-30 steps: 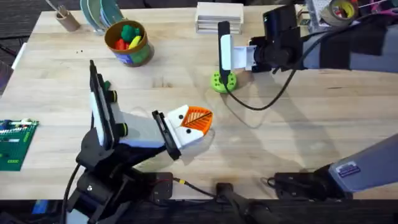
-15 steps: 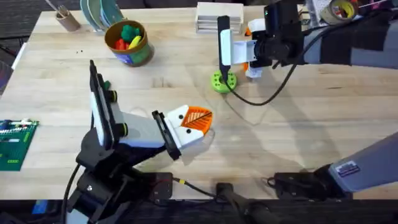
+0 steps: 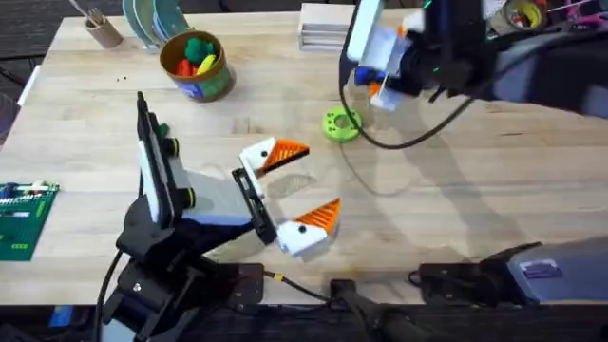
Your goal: Pick up the gripper from the table and insert it into the empty holder that is missing its gripper. Then pick up a screw, insert it into the mounting hole, and use the screwdriver to tighten it. Finally, clean up the table by picking up the vegetable and placing it into the bucket.
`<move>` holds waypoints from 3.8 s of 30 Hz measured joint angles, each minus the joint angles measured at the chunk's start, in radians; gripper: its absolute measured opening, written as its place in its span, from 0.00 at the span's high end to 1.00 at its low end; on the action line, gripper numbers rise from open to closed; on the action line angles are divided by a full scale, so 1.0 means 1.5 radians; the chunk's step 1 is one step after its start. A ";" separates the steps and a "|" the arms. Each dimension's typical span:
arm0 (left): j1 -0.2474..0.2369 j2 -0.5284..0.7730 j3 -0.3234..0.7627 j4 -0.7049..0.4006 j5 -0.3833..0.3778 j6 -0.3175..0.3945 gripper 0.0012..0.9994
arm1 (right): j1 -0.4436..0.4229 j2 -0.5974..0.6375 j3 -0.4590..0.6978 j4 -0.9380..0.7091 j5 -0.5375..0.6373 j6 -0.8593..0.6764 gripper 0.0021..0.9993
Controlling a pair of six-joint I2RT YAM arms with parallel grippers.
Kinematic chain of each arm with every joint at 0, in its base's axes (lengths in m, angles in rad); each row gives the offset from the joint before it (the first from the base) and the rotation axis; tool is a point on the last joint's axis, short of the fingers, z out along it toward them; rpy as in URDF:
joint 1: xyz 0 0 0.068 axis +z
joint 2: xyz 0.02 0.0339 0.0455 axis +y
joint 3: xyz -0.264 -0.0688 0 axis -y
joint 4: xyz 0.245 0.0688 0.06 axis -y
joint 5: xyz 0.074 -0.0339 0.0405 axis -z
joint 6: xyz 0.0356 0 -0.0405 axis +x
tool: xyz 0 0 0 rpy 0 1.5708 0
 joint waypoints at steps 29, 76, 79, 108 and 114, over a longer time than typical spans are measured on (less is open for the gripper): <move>-0.001 0.002 0.063 -0.081 -0.197 -0.059 0.01 | 0.000 -0.294 0.000 -0.182 -0.010 0.275 0.01; 0.131 0.722 0.975 -0.998 -0.849 -0.107 0.01 | 0.000 -0.294 0.000 -0.266 -0.010 0.282 0.01; 0.173 0.767 0.975 -0.994 -0.798 -0.111 0.01 | 0.000 -0.294 0.000 -0.266 -0.010 0.282 0.01; 0.604 0.896 0.791 -0.680 -0.556 -0.008 0.01 | 0.000 -0.294 0.000 -0.266 -0.010 0.282 0.01; 0.641 0.896 0.685 -0.500 -0.511 0.076 0.01 | 0.000 -0.294 0.000 -0.265 -0.010 0.282 0.01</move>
